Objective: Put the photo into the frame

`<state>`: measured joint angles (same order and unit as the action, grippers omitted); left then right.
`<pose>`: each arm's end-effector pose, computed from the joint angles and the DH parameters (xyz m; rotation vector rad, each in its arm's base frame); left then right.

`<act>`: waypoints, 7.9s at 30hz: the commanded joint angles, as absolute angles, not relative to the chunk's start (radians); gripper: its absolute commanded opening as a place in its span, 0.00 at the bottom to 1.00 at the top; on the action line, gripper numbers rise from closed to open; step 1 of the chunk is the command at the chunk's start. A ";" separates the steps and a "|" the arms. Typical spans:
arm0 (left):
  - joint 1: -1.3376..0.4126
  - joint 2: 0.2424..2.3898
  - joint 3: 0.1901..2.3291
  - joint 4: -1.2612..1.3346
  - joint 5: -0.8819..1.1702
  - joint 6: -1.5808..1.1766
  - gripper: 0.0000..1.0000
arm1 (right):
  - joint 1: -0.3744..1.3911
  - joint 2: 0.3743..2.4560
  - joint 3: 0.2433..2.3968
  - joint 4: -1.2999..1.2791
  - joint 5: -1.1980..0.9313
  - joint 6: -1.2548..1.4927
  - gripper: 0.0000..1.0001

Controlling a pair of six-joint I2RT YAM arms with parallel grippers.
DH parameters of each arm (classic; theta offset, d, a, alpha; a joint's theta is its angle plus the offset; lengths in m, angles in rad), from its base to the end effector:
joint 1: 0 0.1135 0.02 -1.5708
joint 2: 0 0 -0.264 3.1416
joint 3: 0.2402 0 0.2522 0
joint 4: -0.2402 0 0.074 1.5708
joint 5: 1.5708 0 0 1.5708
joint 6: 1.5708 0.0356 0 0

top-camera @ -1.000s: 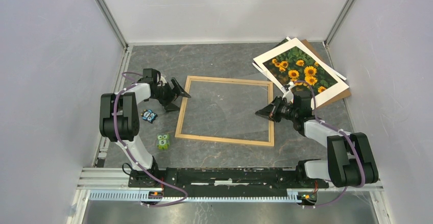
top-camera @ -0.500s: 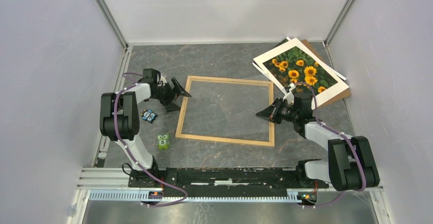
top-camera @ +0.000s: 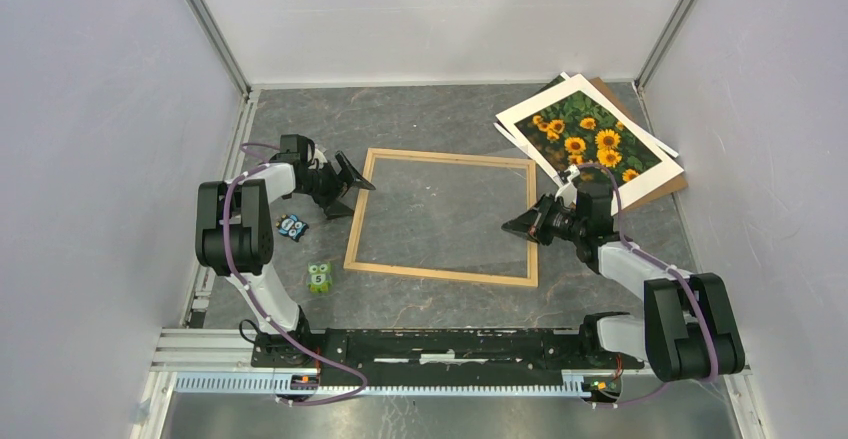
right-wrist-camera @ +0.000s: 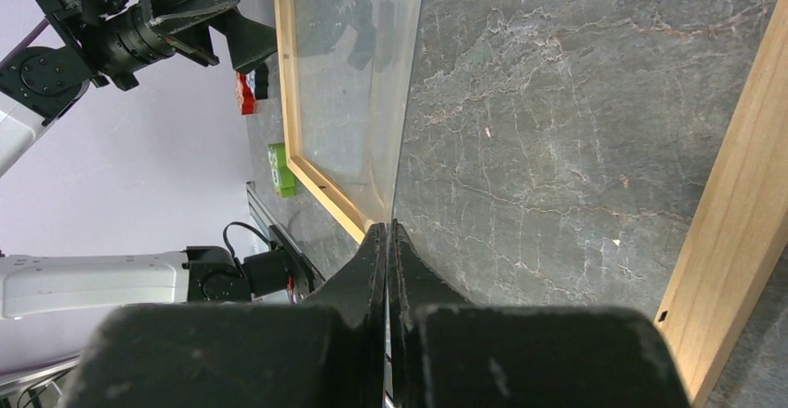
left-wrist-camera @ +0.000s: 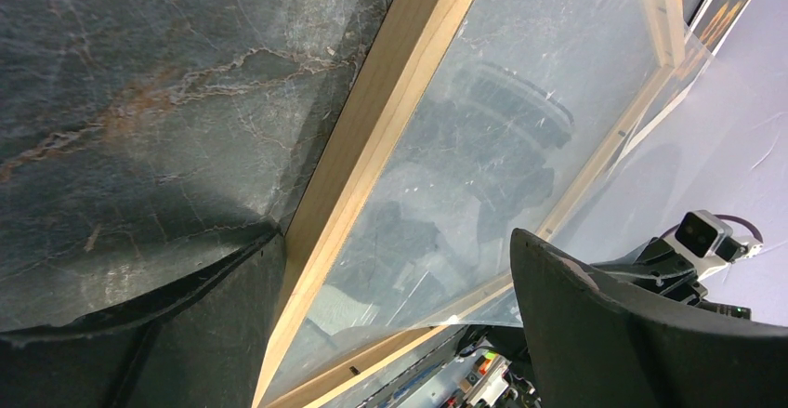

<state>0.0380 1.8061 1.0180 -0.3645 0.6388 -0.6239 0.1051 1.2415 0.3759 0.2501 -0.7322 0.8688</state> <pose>0.3391 -0.0084 0.1451 -0.7099 2.6591 -1.0376 0.2174 0.0469 0.1577 0.4299 2.2851 1.3251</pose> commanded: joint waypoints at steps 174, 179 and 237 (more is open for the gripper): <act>0.031 1.727 1.017 -0.395 0.626 -0.581 0.97 | 0.101 1.384 0.689 -0.176 -0.940 0.728 0.00; 0.031 1.728 1.017 -0.395 0.627 -0.583 0.97 | 0.099 1.366 0.685 -0.199 -0.943 0.714 0.00; 0.029 1.755 1.017 -0.394 0.626 -0.584 1.00 | 0.144 1.344 0.719 -0.345 -0.948 0.649 0.00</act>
<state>0.0349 1.7576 0.9974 -0.3950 0.6296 -0.6205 0.1375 1.3819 0.6735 -0.3275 -0.9306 0.6563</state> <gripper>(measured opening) 0.994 0.006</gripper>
